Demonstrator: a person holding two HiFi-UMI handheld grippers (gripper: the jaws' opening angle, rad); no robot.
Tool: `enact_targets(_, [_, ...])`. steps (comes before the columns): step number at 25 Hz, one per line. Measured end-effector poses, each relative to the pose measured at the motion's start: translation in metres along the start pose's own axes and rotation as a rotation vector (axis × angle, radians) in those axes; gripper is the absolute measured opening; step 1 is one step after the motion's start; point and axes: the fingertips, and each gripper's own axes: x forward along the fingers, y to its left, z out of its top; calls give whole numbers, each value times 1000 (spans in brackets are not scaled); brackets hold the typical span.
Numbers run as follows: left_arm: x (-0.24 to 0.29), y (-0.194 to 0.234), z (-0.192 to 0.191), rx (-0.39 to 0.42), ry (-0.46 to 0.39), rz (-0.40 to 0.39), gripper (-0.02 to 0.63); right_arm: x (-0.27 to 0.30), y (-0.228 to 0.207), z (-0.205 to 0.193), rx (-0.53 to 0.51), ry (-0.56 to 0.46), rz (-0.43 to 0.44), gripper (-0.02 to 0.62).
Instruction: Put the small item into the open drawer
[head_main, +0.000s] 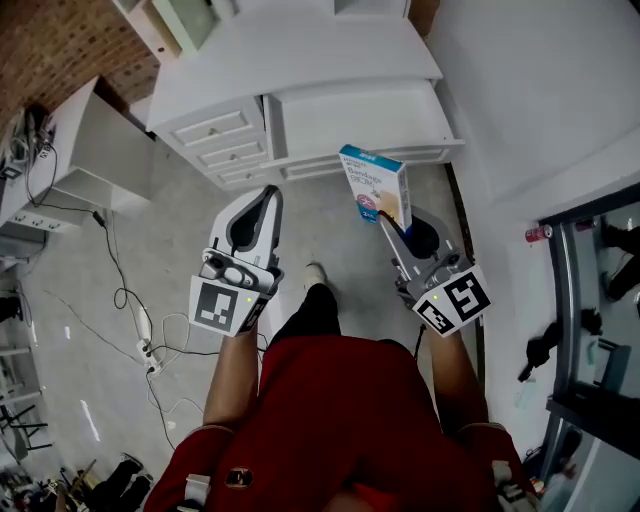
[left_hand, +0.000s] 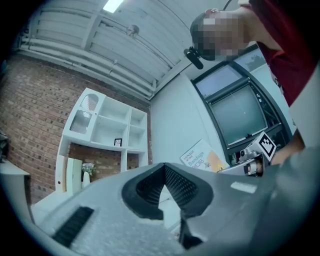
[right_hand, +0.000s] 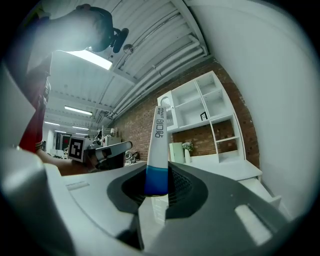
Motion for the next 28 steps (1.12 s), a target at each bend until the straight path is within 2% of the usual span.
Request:
enact_targets(9, [69, 129, -35, -32, 16, -24, -2, 137, -64, -10, -41, 86, -32, 72])
enact_targets(18, [105, 190, -59, -67, 21, -8, -2, 218, -123, -41, -134, 271, -17, 71])
enact_targets(28, [155, 223, -82, -24, 42, 100, -2, 283, -194, -109, -175, 503, 79, 71])
